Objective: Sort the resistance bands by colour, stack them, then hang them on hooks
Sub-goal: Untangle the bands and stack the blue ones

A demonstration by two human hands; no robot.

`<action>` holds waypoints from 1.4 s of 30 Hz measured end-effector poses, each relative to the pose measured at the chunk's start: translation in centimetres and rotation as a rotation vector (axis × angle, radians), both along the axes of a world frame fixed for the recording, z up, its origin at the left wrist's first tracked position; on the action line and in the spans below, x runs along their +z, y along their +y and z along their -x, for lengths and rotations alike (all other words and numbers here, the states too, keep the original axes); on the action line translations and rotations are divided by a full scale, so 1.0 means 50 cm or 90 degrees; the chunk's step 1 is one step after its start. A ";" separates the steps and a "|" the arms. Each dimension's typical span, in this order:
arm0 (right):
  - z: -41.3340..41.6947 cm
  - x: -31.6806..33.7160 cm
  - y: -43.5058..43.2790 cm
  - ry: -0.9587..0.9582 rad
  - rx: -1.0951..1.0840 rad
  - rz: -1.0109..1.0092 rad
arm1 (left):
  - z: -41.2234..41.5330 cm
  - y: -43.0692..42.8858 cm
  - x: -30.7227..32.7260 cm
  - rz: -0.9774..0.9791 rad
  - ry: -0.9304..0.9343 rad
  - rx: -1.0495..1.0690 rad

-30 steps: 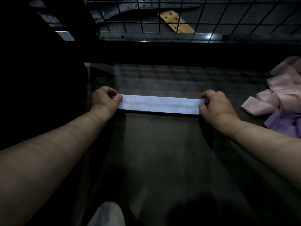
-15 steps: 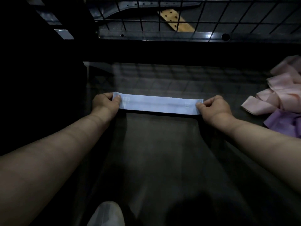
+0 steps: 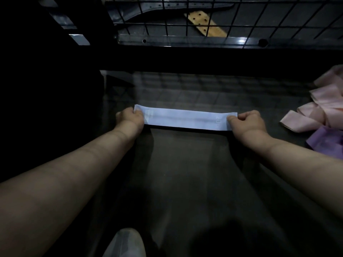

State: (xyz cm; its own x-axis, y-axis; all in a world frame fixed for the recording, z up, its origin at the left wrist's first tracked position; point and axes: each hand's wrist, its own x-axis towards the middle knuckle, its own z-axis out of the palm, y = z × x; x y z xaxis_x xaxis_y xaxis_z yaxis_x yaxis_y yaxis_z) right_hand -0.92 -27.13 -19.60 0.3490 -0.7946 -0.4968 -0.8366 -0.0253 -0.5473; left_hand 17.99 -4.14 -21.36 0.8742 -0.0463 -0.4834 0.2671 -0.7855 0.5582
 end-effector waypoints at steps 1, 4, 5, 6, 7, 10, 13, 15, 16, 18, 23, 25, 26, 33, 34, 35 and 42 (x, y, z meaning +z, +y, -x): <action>0.000 0.000 0.001 0.002 0.001 0.001 | 0.003 -0.003 0.003 -0.003 0.005 0.000; -0.006 -0.003 0.005 0.021 0.003 -0.004 | 0.011 -0.014 -0.003 -0.013 0.033 0.047; -0.007 -0.004 0.006 0.025 0.000 -0.006 | 0.012 -0.017 -0.005 -0.018 0.036 0.069; -0.008 -0.004 0.006 0.029 -0.002 -0.006 | 0.013 -0.019 -0.006 -0.025 0.037 0.082; -0.007 -0.005 0.006 0.032 -0.003 -0.004 | 0.013 -0.020 -0.003 -0.036 0.042 0.078; -0.006 -0.007 0.007 0.029 -0.002 -0.001 | 0.006 -0.019 0.010 -0.052 0.040 0.017; -0.004 -0.009 0.009 0.018 -0.005 -0.005 | -0.009 -0.017 0.015 -0.013 0.079 0.040; -0.005 -0.009 0.009 0.014 -0.009 -0.007 | -0.014 -0.018 0.024 0.040 0.124 0.087; -0.005 -0.009 0.008 0.014 -0.009 -0.008 | -0.014 -0.022 0.032 0.068 0.147 0.103; -0.005 -0.010 0.007 0.014 -0.008 -0.011 | -0.018 -0.027 0.038 0.099 0.175 0.115; -0.005 -0.009 0.010 0.023 0.003 -0.011 | -0.025 -0.019 0.026 0.101 0.122 0.096; -0.004 -0.004 0.020 0.043 0.022 0.019 | -0.022 -0.010 0.021 0.069 0.083 0.052; -0.003 0.001 0.027 0.047 0.066 0.084 | -0.019 -0.007 0.019 0.068 0.072 0.040; -0.015 -0.007 0.126 -0.057 0.628 0.289 | -0.008 -0.003 0.031 0.123 0.048 -0.001; -0.019 -0.009 0.136 -0.032 0.646 0.276 | -0.006 -0.003 0.034 0.132 0.046 0.004; -0.023 -0.010 0.141 -0.005 0.662 0.266 | -0.004 -0.005 0.039 0.140 0.048 0.009; -0.031 -0.003 0.139 0.028 0.669 0.266 | 0.015 -0.010 0.074 0.251 0.073 0.071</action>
State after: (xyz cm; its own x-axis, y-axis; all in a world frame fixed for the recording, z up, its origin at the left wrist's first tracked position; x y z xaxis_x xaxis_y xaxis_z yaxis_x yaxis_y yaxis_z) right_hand 0.63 -20.17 -19.75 0.9306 -0.2250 -0.2887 -0.3114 -0.9012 -0.3016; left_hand 17.26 -4.67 -17.64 0.8256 -0.1556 -0.5425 0.4165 -0.4807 0.7717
